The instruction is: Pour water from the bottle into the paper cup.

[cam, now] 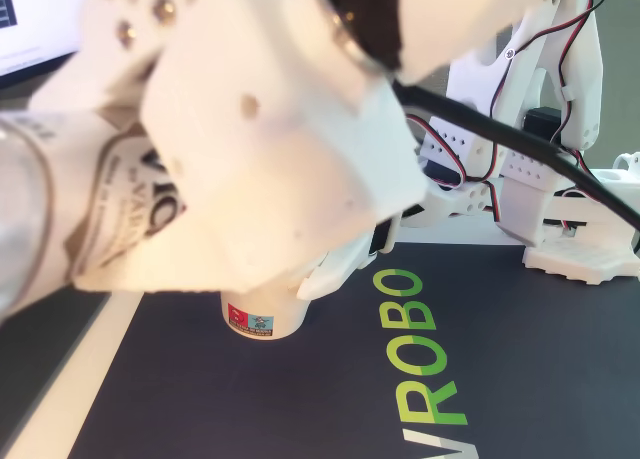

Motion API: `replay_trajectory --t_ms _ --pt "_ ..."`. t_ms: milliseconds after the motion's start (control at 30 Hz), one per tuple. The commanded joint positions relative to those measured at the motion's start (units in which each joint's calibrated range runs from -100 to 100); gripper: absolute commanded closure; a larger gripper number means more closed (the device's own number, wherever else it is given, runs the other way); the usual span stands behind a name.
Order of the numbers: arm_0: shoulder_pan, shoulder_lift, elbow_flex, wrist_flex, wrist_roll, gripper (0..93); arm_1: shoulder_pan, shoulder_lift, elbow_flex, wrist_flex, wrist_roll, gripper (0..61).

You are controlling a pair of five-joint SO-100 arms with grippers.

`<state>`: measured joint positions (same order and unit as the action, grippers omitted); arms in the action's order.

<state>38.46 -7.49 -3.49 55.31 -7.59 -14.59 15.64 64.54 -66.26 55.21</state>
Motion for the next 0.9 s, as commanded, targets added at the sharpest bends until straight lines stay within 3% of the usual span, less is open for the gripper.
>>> replay_trajectory --t_ms 0,200,867 --pt "-0.5 -3.8 -11.7 0.8 0.9 92.7 -0.4 -3.1 -1.8 -2.4 -0.2 61.2" --pt "0.2 -0.8 -16.3 2.7 1.1 92.7 -0.3 -4.8 -0.4 -2.4 -0.6 61.2" --pt "0.3 -1.4 -14.7 2.8 1.1 92.7 0.7 -10.1 1.6 -0.6 -1.4 61.1"
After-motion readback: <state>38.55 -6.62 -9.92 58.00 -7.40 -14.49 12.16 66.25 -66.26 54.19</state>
